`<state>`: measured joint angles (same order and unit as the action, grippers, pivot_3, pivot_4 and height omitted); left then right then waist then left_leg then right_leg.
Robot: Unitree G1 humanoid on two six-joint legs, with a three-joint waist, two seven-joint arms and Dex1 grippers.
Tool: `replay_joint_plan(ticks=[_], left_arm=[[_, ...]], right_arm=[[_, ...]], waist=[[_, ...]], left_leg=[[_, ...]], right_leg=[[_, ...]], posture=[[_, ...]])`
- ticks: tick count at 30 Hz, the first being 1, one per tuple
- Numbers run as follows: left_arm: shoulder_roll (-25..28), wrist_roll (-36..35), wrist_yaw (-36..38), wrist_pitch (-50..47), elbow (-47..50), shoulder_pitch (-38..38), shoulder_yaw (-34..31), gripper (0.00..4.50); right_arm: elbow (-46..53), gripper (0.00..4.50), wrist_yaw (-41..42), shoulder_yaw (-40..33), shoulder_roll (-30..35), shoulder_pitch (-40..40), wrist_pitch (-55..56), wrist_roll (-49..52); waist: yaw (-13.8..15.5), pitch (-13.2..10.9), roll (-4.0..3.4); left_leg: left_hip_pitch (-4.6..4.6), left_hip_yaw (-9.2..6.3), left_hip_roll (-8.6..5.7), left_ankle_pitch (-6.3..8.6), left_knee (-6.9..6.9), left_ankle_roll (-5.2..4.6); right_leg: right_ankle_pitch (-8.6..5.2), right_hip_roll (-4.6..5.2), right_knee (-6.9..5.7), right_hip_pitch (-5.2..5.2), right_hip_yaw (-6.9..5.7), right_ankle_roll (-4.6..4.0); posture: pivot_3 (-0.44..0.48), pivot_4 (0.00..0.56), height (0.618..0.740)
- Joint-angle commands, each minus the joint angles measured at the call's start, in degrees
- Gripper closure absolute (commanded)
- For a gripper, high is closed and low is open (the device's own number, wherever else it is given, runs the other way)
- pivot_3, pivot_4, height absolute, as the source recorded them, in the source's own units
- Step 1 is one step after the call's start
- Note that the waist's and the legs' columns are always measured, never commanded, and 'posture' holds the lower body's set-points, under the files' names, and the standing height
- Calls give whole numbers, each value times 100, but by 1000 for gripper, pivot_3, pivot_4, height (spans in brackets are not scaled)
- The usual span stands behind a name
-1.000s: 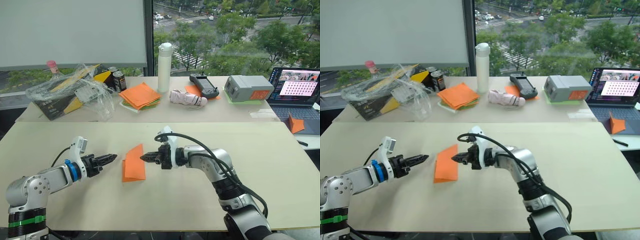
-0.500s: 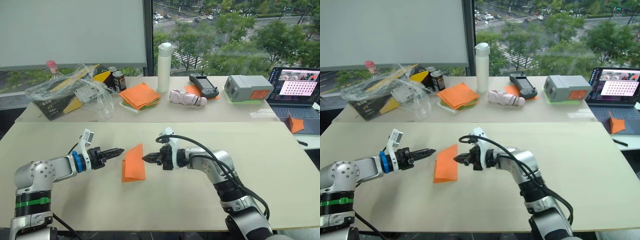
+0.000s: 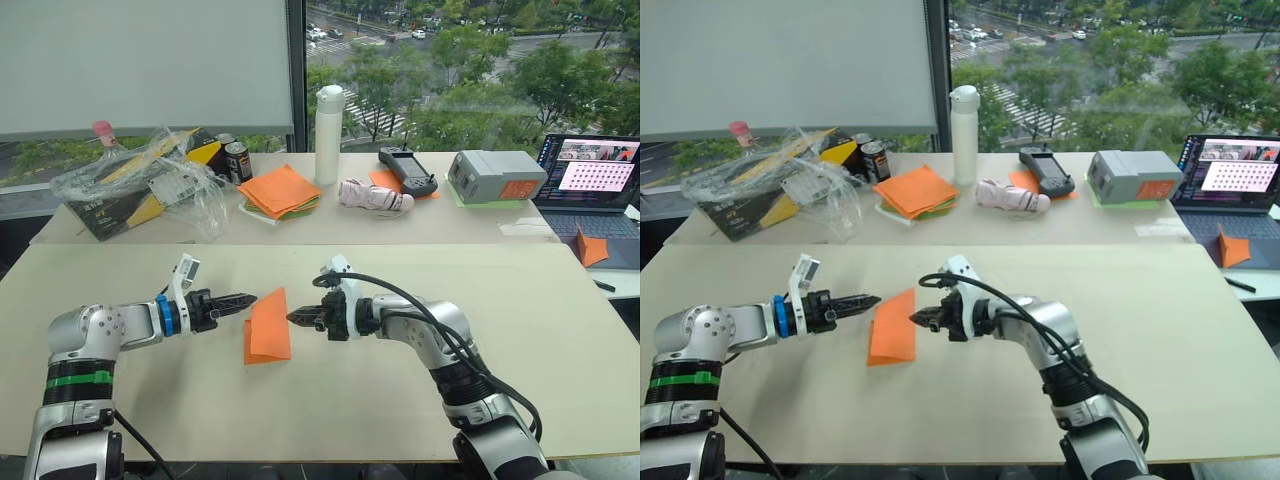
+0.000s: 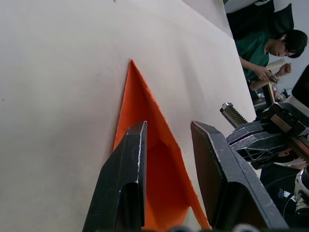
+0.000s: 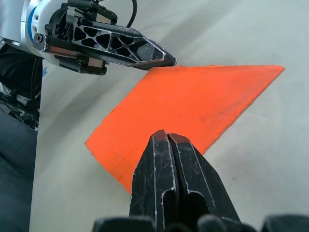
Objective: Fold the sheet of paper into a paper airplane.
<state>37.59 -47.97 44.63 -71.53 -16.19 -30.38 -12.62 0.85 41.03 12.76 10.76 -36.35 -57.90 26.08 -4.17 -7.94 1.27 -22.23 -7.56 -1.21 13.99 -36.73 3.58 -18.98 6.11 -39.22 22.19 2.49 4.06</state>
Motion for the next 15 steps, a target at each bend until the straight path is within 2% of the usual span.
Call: replay_joint_plan(ticks=[1, 15], left_arm=[[111, 74, 232, -26, -75, -185, 71, 2977], [79, 692, 808, 185, -517, -613, 765, 2977]], right_arm=[[275, 4500, -12, -77, 2, 27, -59, 157], [325, 4500, -63, -75, -2, 63, -102, 138]], waist=[[2, 0, 0], [-6, 0, 0]], left_leg=[[0, 0, 0, 0, 0, 0], [-2, 0, -2, -1, -7, 1]], right_leg=[[0, 0, 0, 0, 0, 0], [0, 0, -6, 0, -2, 0]], posture=[[0, 150, 740], [0, 150, 740]])
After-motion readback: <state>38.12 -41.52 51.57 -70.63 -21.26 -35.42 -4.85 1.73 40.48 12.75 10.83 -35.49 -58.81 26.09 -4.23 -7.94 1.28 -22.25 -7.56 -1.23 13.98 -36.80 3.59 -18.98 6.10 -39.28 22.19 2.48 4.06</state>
